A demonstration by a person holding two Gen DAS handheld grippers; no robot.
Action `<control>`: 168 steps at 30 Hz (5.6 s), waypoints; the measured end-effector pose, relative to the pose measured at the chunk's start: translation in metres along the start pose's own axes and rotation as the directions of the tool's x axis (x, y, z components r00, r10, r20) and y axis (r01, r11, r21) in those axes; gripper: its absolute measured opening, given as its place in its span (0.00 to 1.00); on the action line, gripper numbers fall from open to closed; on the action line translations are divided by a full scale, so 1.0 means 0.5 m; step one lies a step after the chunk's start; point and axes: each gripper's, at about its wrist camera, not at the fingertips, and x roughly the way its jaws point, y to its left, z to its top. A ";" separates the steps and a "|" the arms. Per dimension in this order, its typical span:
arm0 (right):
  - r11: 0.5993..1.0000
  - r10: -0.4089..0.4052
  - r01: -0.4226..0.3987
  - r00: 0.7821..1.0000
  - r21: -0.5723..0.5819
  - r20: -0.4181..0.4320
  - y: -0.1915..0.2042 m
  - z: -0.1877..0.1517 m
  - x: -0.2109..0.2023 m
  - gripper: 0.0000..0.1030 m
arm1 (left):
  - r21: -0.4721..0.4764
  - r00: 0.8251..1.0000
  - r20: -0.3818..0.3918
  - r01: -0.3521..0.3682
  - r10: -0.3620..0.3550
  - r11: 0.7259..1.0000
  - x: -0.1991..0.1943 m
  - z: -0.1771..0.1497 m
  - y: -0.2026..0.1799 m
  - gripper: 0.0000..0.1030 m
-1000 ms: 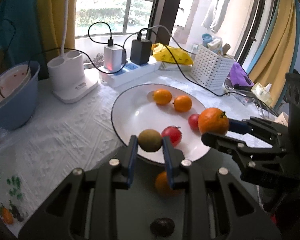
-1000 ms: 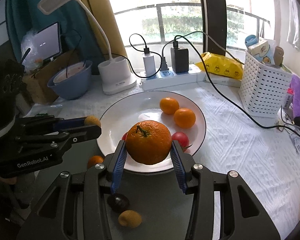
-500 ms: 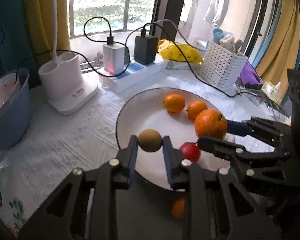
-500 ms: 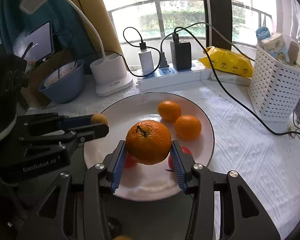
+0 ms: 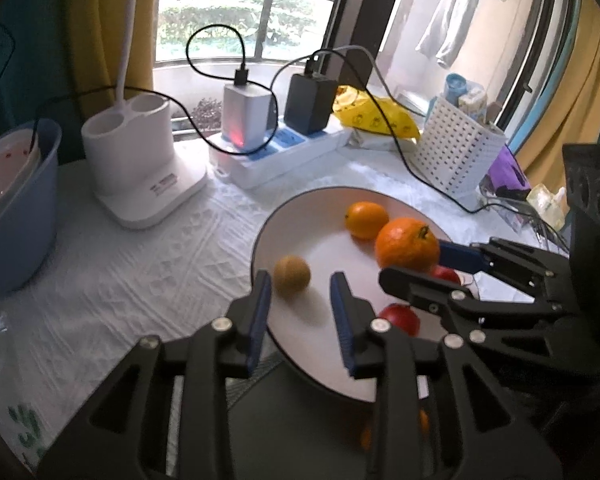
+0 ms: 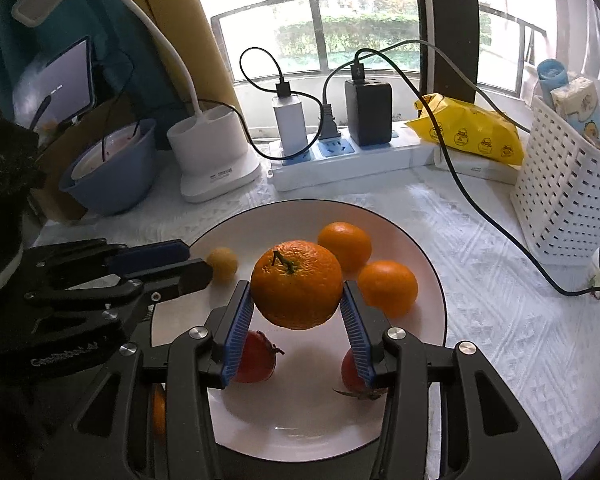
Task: Organize fruits
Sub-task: 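Lower the orange onto the plate and open the right tool, then withdraw both open tools from the plate toward the mat, then grasp a dark plum with the left tool while the right tool grasps a brown kiwi, then carry the plum to the plate with the left tool while the right tool carries the kiwi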
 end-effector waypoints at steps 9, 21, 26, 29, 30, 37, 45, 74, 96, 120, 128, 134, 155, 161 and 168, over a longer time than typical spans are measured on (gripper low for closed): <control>1.000 -0.009 0.010 0.999 -0.012 0.040 0.011 0.008 -0.041 0.53 | 0.009 0.999 0.042 0.014 -0.014 1.000 -0.043 0.002 -0.014 0.41; 0.999 -0.034 0.036 0.996 -0.016 0.080 0.029 -0.011 -0.111 0.53 | 0.029 0.995 0.098 0.005 -0.008 1.000 -0.119 -0.013 -0.036 0.41; 0.999 -0.040 0.042 0.994 -0.019 0.099 0.041 -0.020 -0.142 0.53 | 0.030 0.993 0.118 0.000 -0.004 1.000 -0.149 -0.024 -0.044 0.41; 0.999 -0.042 0.045 0.993 -0.021 0.112 0.049 -0.027 -0.162 0.53 | 0.034 0.992 0.128 -0.002 -0.002 0.999 -0.167 -0.032 -0.049 0.41; 0.999 -0.043 0.046 0.992 -0.022 0.116 0.051 -0.029 -0.168 0.53 | 0.036 0.991 0.132 -0.004 -0.001 0.999 -0.174 -0.035 -0.052 0.41; 0.998 -0.055 0.058 0.989 -0.015 0.139 0.055 -0.054 -0.211 0.53 | 0.045 0.989 0.148 -0.014 0.007 0.999 -0.209 -0.056 -0.066 0.41; 0.997 -0.074 0.074 0.987 0.003 0.140 0.046 -0.093 -0.240 0.53 | 0.052 0.990 0.136 -0.031 0.024 0.998 -0.226 -0.090 -0.078 0.41; 1.000 -0.007 0.007 1.000 -0.028 0.001 0.031 -0.223 -0.209 0.53 | 0.029 0.994 -0.008 -0.108 0.108 0.994 -0.183 -0.208 -0.098 0.41; 0.997 0.030 -0.035 0.996 -0.072 -0.082 0.050 -0.238 -0.158 0.44 | 0.034 0.992 -0.078 -0.096 0.099 0.995 -0.134 -0.237 -0.104 0.40; 0.997 0.001 -0.003 1.000 -0.075 -0.024 0.034 -0.220 -0.192 0.29 | 0.071 0.995 -0.025 -0.098 0.100 0.993 -0.162 -0.218 -0.128 0.28; 0.996 0.012 -0.010 1.000 -0.088 0.020 0.036 -0.202 -0.214 0.29 | 0.080 0.996 0.013 -0.091 0.091 0.993 -0.182 -0.196 -0.134 0.28; 0.995 0.017 -0.014 0.999 -0.096 0.036 0.041 -0.191 -0.221 0.29 | 0.089 0.996 0.033 -0.091 0.088 0.992 -0.190 -0.181 -0.133 0.28; 0.995 0.012 -0.008 0.999 -0.097 0.044 0.031 -0.142 -0.201 0.29 | 0.114 0.996 0.058 -0.070 0.064 0.991 -0.162 -0.115 -0.117 0.28; 0.997 0.016 -0.012 0.999 -0.083 0.048 0.016 -0.124 -0.184 0.29 | 0.114 0.997 0.047 -0.063 0.058 0.991 -0.135 -0.093 -0.107 0.28; 0.997 0.041 -0.038 0.998 -0.062 0.043 -0.003 -0.115 -0.159 0.29 | 0.090 0.997 0.031 -0.071 0.069 0.993 -0.097 -0.068 -0.092 0.28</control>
